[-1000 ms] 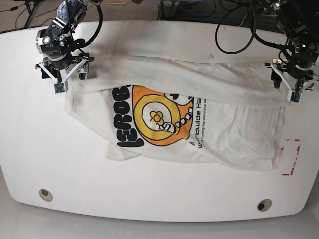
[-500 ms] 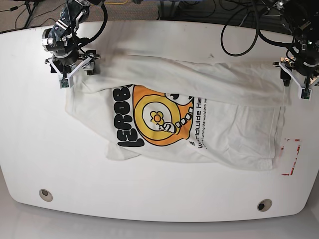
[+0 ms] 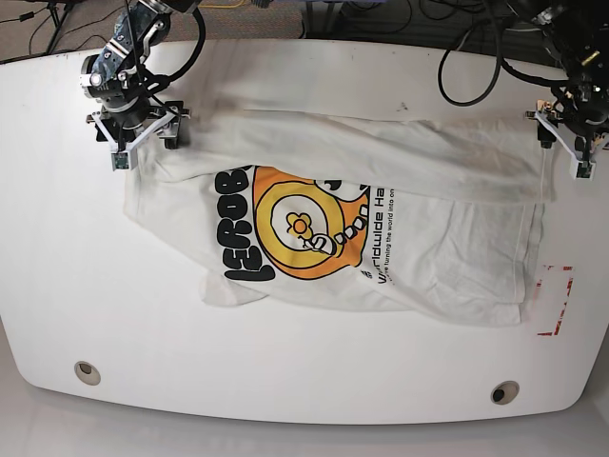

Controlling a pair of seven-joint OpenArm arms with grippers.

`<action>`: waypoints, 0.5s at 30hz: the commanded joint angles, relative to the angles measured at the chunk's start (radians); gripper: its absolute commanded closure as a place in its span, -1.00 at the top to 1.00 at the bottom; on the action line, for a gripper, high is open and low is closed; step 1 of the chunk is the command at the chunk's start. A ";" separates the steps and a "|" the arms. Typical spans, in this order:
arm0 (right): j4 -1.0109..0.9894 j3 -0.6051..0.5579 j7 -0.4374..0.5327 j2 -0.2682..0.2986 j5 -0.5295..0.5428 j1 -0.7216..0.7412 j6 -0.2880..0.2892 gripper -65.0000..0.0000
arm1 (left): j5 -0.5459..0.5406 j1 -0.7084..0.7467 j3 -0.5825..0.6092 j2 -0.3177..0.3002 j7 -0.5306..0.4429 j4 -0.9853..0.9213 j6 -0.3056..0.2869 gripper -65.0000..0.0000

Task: Layout the t-shirt on the table in an organized manner, then fold the t-shirt properly
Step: 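Reposition both open grippers along the shirt's collar edge and pinch it, then pull the pinched collar edge with both grippers to smooth the shirt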

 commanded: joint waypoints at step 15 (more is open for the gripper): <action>0.006 0.002 -0.025 0.035 -0.014 -0.004 -0.001 0.08 | -0.010 -0.028 0.009 -0.004 -0.020 -0.077 -0.001 -0.20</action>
